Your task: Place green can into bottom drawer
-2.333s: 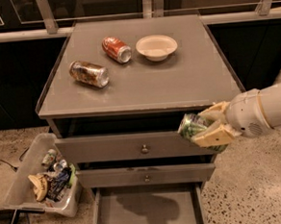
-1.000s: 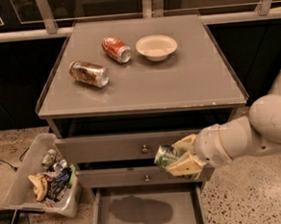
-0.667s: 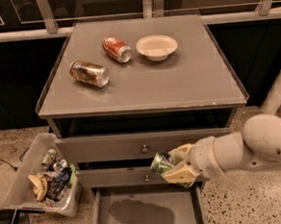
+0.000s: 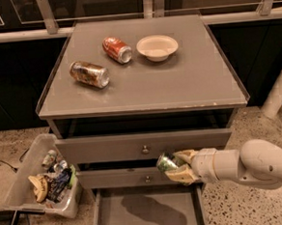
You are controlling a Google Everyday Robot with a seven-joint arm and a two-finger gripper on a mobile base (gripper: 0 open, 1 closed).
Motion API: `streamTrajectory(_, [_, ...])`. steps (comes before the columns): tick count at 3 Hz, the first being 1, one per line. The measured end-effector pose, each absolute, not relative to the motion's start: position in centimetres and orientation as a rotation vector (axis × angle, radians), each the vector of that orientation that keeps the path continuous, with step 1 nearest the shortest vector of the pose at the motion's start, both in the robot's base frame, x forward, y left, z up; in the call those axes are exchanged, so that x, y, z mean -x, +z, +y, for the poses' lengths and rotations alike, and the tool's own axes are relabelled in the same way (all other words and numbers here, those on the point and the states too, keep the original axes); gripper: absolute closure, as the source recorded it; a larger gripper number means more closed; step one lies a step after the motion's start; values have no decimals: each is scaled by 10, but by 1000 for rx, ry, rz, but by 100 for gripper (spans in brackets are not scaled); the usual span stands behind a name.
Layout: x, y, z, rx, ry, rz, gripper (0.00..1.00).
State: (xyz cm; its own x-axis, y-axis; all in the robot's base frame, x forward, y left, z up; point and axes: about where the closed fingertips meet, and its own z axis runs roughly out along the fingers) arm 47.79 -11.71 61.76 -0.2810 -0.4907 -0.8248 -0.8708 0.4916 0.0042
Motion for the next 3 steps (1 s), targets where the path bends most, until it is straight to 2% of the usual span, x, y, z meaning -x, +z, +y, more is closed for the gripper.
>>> streamTrajectory(2, [-478,598,-112,1113,616,1972,100])
streamTrajectory(3, [-476,548,-109,1085,630,2051,100])
